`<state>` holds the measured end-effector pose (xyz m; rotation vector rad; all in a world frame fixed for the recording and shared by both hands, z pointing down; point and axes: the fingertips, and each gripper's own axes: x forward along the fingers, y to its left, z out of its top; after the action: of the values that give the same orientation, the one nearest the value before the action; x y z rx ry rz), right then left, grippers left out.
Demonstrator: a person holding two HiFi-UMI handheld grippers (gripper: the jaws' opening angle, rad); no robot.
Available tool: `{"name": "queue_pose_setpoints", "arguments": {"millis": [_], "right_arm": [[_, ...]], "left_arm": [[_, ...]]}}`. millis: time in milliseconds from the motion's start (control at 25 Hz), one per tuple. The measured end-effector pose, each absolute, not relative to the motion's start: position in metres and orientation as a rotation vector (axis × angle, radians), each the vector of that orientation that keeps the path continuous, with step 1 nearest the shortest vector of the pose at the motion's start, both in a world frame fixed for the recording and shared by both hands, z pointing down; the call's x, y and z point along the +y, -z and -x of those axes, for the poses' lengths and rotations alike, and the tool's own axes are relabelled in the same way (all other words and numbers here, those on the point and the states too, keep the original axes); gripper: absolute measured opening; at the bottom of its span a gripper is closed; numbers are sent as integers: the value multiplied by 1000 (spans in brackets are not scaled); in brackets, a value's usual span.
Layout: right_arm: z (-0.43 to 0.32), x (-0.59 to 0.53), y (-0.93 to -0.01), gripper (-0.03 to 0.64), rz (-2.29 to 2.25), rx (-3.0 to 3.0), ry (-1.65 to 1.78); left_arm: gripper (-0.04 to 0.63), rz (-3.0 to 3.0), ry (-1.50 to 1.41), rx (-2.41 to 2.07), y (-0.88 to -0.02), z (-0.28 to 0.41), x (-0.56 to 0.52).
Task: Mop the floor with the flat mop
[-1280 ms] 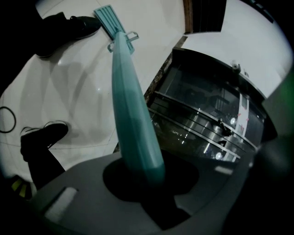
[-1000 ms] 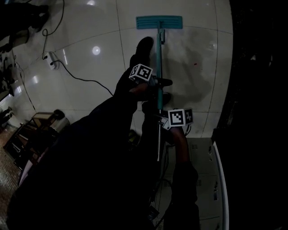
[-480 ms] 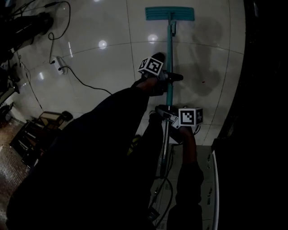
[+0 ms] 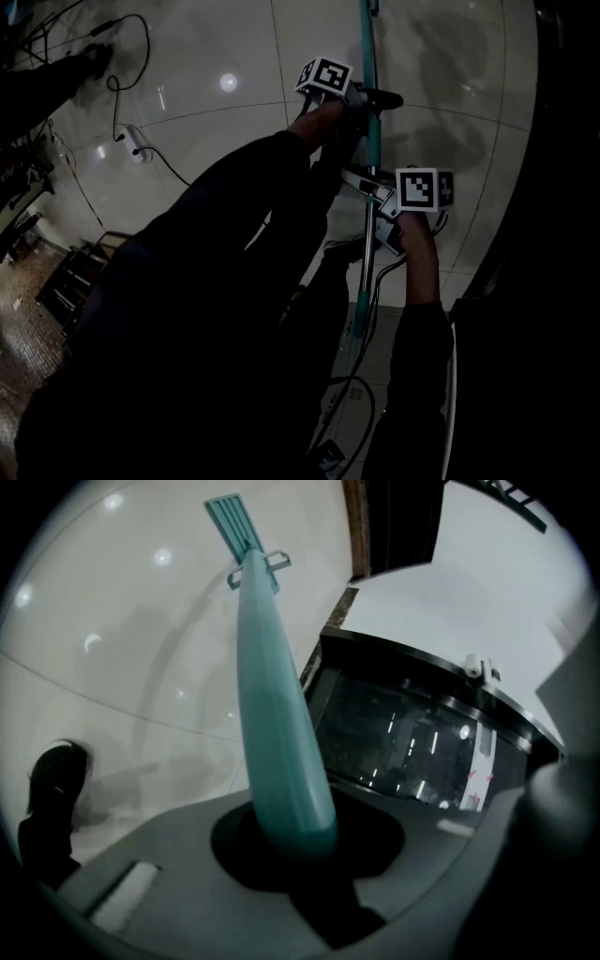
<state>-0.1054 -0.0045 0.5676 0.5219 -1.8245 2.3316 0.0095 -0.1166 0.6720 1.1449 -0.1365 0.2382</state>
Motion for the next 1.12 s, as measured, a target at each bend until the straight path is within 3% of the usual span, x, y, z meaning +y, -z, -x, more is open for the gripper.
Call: {"name": "queue_pose_setpoints", "arguments": {"millis": [400, 1120], "right_arm": [[89, 14, -530, 114, -518, -1891, -2308], [91, 341, -380, 114, -546, -1965, -2301]], "left_arm": [[86, -1185, -204, -161, -632, -27, -102], [83, -1219, -326, -116, -477, -26, 230]]}}
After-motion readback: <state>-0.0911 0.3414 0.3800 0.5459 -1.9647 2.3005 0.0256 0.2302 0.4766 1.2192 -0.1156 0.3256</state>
